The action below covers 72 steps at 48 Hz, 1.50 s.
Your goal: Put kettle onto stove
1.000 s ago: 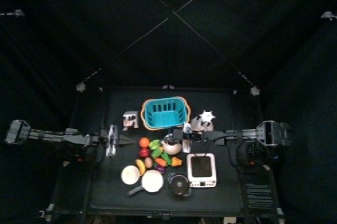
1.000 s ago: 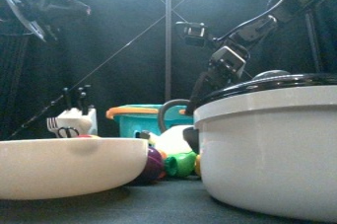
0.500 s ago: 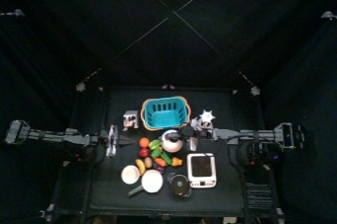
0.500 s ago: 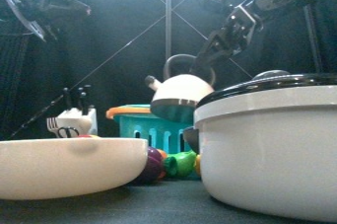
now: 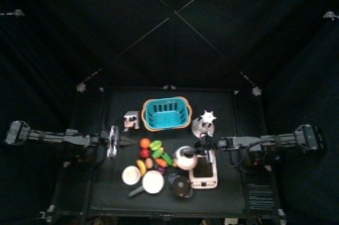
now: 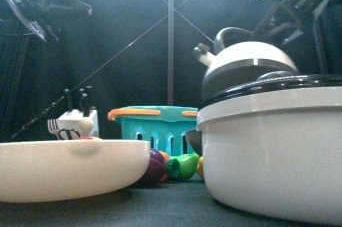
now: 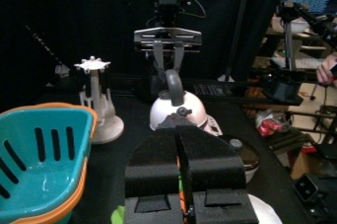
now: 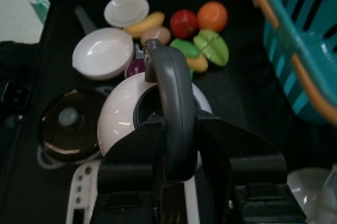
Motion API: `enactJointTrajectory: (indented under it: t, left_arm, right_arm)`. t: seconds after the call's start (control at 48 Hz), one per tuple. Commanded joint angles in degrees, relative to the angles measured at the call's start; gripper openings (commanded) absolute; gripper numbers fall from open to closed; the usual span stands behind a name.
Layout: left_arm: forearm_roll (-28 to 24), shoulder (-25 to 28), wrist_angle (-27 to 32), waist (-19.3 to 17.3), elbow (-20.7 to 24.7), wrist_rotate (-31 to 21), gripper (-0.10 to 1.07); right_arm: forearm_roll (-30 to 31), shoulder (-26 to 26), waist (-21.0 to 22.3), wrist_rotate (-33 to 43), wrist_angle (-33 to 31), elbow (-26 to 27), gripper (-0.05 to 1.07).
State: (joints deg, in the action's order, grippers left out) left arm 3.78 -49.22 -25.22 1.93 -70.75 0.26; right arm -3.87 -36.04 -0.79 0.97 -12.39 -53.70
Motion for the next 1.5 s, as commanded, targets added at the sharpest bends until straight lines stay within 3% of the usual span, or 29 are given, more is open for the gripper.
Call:
enactJointTrajectory:
  t: [0.0, 0.292, 1.021, 1.479]
  left_arm:
    - [-0.2, 0.2, -0.7, -0.2, 1.5, 0.1, -0.02]
    - [-0.1, 0.2, -0.7, -0.2, 1.7, 0.0, -0.02]
    - [-0.1, 0.2, -0.9, 0.0, 1.7, -0.1, -0.02]
    - [0.0, 0.2, -0.9, 0.0, 1.9, -0.1, -0.02]
  right_arm:
    - [-2.8, -3.1, -1.0, 0.0, -1.8, -1.1, 0.49]
    - [-5.3, -8.3, -1.7, 0.1, -10.1, -3.3, 0.49]
    - [-6.9, -7.5, -2.4, 0.1, -10.7, -8.3, 0.51]
    - [-6.8, -7.9, -3.2, 0.0, -12.0, -7.9, 0.77]
